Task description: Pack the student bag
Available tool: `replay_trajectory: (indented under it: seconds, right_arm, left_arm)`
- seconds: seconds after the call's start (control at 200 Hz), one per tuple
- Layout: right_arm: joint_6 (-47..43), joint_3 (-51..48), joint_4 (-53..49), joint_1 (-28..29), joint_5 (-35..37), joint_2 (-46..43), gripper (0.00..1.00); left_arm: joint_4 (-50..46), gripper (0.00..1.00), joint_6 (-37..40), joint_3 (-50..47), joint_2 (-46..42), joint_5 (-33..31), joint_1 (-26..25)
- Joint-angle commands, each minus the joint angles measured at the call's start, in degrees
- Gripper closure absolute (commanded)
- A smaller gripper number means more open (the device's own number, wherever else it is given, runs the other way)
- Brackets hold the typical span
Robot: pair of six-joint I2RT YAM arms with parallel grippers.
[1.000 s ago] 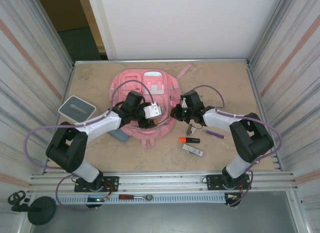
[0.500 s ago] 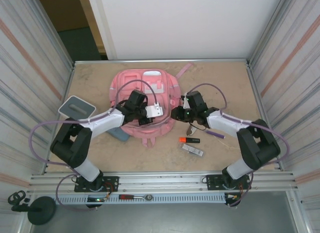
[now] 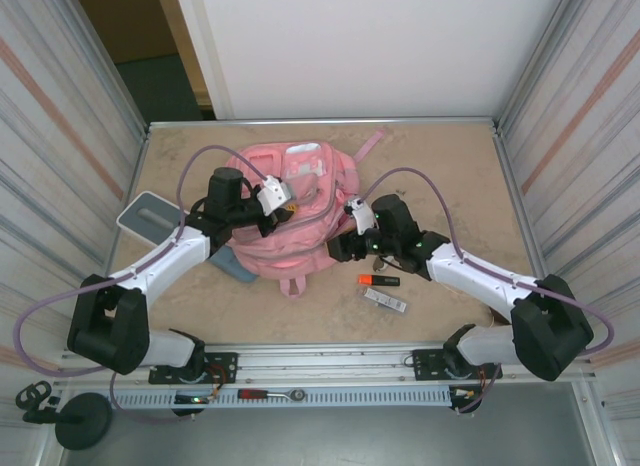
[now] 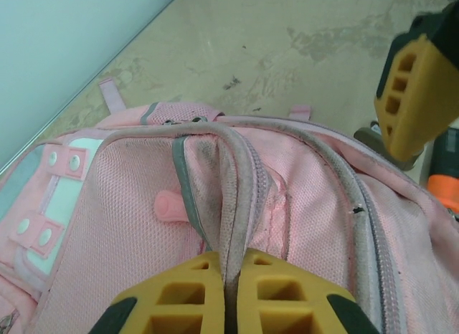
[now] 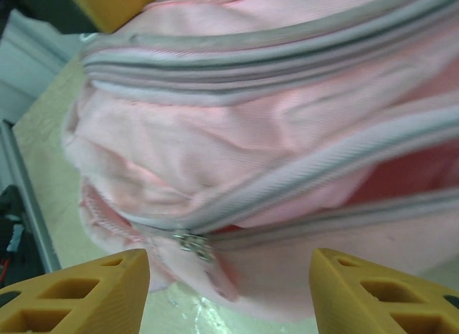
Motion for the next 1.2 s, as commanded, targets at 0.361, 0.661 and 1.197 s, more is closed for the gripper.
replay_trajectory:
  seconds: [0.361, 0.661, 1.197]
  right_arm:
    - [-4.1, -5.6, 6.5, 0.1, -4.2, 0.8, 0.49]
    - [-5.0, -2.8, 6.9, 1.7, -3.0, 4.7, 0.58]
    - [-6.1, -2.3, 3.5, 2.5, 4.5, 3.7, 0.98]
  left_arm:
    - [8.6, 1.0, -3.3, 1.9, -2.4, 6.5, 0.7]
    - [8.3, 1.0, -3.3, 2.0, -2.0, 7.0, 0.7]
    - [5.7, 1.0, 0.0, 1.6, -2.4, 4.9, 0.8]
